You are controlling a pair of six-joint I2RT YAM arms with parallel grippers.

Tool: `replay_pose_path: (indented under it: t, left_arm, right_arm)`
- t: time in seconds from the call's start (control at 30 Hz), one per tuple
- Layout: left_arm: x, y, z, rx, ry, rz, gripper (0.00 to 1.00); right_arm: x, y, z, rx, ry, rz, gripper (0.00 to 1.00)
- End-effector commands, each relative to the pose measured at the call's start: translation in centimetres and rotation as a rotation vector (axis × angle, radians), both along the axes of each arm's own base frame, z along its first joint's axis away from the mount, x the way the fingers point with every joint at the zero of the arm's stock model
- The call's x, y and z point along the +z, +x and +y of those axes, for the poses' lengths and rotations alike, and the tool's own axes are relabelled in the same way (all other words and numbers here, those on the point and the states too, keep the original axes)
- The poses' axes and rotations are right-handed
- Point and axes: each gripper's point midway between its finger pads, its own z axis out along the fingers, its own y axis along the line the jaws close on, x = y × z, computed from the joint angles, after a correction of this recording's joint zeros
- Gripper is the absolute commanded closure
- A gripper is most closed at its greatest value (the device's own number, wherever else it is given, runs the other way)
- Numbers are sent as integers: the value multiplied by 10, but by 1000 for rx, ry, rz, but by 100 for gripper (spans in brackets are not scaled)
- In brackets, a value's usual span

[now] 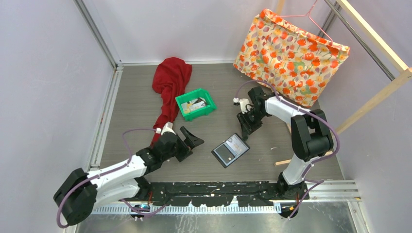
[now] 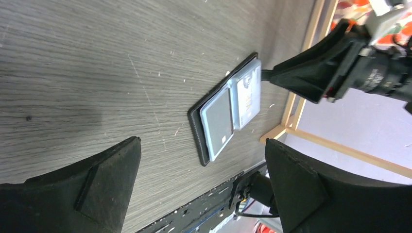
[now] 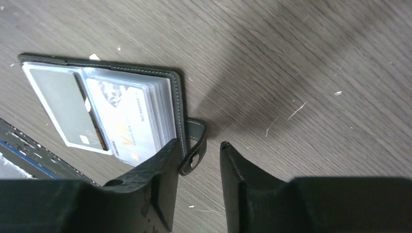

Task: Put the credit cards into the card holder
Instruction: Close the card holder at the center of the board.

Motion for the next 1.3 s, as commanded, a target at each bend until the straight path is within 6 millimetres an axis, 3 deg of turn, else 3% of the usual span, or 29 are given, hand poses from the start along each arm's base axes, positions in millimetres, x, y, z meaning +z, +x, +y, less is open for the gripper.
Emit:
replay_pose_path:
  t: [0.0,0.13,0.27,0.5,0.8,0.93,1.27]
  left_arm:
    - [9,6,15,50,46,-49,0]
    - [1,-4,4,43,-41,51,0]
    - [-10,-16,-15,-25,-61,176,5]
    - [-23,-19,-52,-38,-88,281,13]
    - [-39,-27,-58,28,-77,350,18]
    - [-38,-19,-64,35,-98,320,18]
    - [-4,16,-92,-19,-232,37,27]
  right_arm:
    - [-11,6,-3,-12,-39,6,65]
    - [-18,-1,-4,-12,-48,56,78]
    - [-22,-10,0,-6,-28,112,84]
    - [-22,-22,20,-6,33,206,87]
    - [-23,-30,30,-25,66,268,87]
    - [-24,-34,35,-14,71,290,88]
    - [-26,-37,37,-12,75,305,88]
